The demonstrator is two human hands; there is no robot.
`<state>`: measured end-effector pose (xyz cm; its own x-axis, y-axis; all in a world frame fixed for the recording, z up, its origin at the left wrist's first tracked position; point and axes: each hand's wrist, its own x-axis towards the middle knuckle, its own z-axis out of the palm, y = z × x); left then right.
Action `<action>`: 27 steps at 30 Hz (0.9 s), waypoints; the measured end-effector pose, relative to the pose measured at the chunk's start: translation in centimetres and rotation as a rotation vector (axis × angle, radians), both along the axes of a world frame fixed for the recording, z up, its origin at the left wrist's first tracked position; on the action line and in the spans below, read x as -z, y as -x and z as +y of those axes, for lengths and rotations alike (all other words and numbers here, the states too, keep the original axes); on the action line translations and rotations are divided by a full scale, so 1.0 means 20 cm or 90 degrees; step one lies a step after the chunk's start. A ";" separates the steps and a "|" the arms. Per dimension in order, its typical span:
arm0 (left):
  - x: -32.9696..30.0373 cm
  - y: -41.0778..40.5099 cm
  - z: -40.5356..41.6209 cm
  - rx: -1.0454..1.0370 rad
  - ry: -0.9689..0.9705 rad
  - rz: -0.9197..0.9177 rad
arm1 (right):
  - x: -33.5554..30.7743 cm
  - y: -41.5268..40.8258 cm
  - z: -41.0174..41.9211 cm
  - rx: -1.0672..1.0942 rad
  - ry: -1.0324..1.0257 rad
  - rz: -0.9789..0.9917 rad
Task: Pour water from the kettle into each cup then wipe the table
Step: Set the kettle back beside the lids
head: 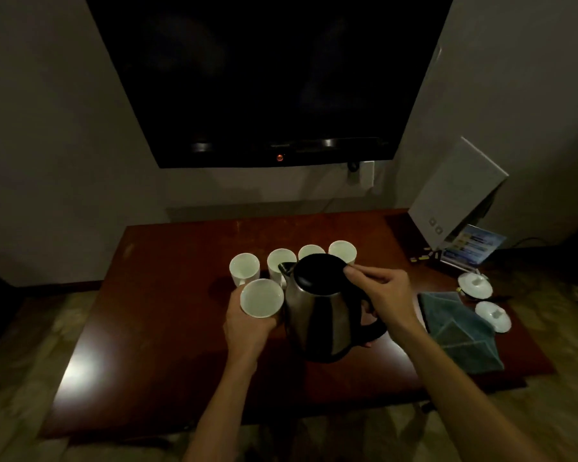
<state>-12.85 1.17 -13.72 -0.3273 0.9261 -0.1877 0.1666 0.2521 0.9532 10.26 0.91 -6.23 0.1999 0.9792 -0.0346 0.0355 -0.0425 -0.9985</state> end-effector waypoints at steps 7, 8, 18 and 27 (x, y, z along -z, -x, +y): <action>0.18 0.03 -0.01 -0.047 0.042 0.033 | 0.29 0.05 0.02 0.088 0.051 0.064; 0.20 0.04 -0.01 -0.055 0.047 0.038 | 0.32 0.06 0.02 0.094 0.056 0.068; 0.39 0.18 0.11 -0.111 0.048 0.094 | 0.58 0.14 0.03 0.132 0.063 0.013; 0.49 0.36 0.27 -0.145 0.060 0.108 | 0.68 0.27 0.12 0.171 0.049 0.008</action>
<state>-20.10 6.48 -23.53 -0.5582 0.8068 -0.1934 0.2516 0.3868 0.8872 4.78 3.37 -19.77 0.4517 0.8852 -0.1114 0.0006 -0.1252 -0.9921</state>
